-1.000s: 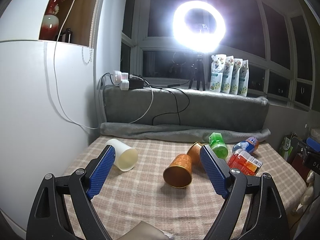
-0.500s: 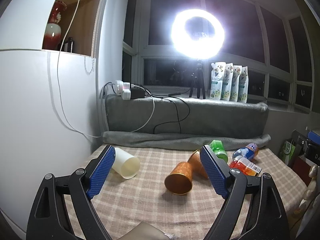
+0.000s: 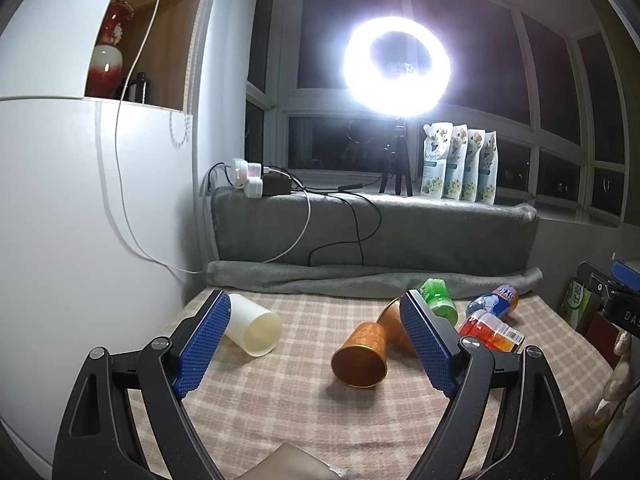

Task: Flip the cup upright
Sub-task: 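Move the right tool toward the white paper cup lying on its side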

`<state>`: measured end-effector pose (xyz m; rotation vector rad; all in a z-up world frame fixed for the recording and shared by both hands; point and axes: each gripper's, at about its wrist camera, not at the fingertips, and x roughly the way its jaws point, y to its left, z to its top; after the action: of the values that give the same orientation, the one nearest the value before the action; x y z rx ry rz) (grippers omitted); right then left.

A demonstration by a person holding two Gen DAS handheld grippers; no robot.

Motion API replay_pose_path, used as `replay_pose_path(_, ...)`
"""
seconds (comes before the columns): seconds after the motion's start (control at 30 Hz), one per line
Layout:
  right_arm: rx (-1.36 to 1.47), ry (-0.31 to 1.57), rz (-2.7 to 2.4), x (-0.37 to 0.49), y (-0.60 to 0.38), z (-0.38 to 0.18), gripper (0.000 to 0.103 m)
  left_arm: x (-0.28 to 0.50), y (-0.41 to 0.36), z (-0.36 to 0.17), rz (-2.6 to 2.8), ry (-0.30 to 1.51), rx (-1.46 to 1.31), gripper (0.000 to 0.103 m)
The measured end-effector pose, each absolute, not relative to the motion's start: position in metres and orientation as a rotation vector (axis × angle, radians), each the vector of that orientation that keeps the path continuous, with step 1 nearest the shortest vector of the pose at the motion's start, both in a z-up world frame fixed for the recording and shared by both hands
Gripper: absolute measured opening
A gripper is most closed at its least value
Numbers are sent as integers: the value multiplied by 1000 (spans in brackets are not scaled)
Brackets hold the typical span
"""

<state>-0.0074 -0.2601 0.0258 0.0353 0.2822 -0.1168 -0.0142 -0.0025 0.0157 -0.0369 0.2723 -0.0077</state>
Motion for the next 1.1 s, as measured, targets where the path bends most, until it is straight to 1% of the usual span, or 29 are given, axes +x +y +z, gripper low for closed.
replay_pose_path(0.27,7,315,-28,12,-245,26,103,-13,4,10,4,287,-45,87)
replay_pose_path(0.6,-45,405,185,66,-195,19,103,-13,25,-1,50,341,-56,87)
replay_pose_path(1.1,-151,730,578,197,-50,-5,103,-17,68,-31,122,453,-118,87)
